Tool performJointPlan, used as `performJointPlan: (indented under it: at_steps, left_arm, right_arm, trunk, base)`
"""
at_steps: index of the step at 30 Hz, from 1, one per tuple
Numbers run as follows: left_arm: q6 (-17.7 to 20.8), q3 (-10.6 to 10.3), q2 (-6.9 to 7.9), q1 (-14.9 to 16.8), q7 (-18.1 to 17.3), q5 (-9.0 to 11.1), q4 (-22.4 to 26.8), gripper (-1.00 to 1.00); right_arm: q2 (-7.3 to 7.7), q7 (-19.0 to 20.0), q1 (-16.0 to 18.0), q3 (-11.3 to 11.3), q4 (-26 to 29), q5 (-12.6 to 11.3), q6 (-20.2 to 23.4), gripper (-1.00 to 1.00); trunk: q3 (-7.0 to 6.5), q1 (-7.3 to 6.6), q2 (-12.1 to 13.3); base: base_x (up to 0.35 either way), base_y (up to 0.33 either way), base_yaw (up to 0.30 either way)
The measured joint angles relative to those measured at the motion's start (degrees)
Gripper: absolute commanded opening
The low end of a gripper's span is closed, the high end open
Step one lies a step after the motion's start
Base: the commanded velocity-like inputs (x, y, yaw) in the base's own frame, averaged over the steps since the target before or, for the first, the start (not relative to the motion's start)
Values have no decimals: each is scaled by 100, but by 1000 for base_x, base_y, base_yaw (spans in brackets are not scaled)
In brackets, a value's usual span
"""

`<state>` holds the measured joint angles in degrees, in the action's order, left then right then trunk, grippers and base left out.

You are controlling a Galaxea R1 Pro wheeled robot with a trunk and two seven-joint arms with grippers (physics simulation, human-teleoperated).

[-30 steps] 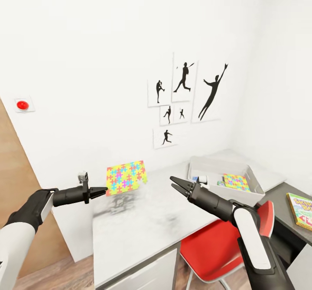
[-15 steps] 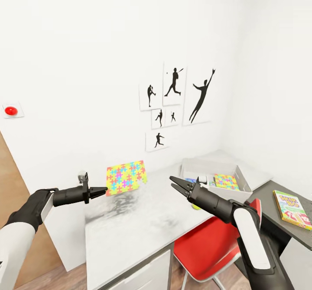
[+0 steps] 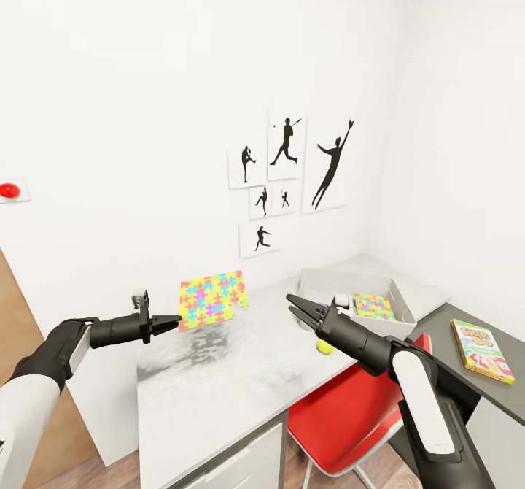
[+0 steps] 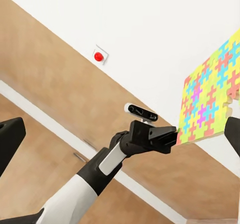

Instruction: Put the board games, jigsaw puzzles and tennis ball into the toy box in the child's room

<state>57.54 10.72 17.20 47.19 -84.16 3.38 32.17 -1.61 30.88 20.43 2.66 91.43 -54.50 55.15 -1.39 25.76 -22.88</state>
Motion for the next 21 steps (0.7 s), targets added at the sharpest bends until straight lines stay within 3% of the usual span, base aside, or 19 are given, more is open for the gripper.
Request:
performJointPlan:
  at_steps: [7,21]
  left_arm:
    - [0,-1,10,1,1,0,-2,-100]
    - [2,-6,16,2,-13,0,-2,-100]
  right_arm:
    - [0,-10,-6,-6,-1,0,-9,100]
    - [1,-7,-7,2,-7,1,-5,100]
  trunk:
    - [-5,0,0]
    - [-71,0,0]
  base:
    - [0,0,-50]
    - [0,0,-231]
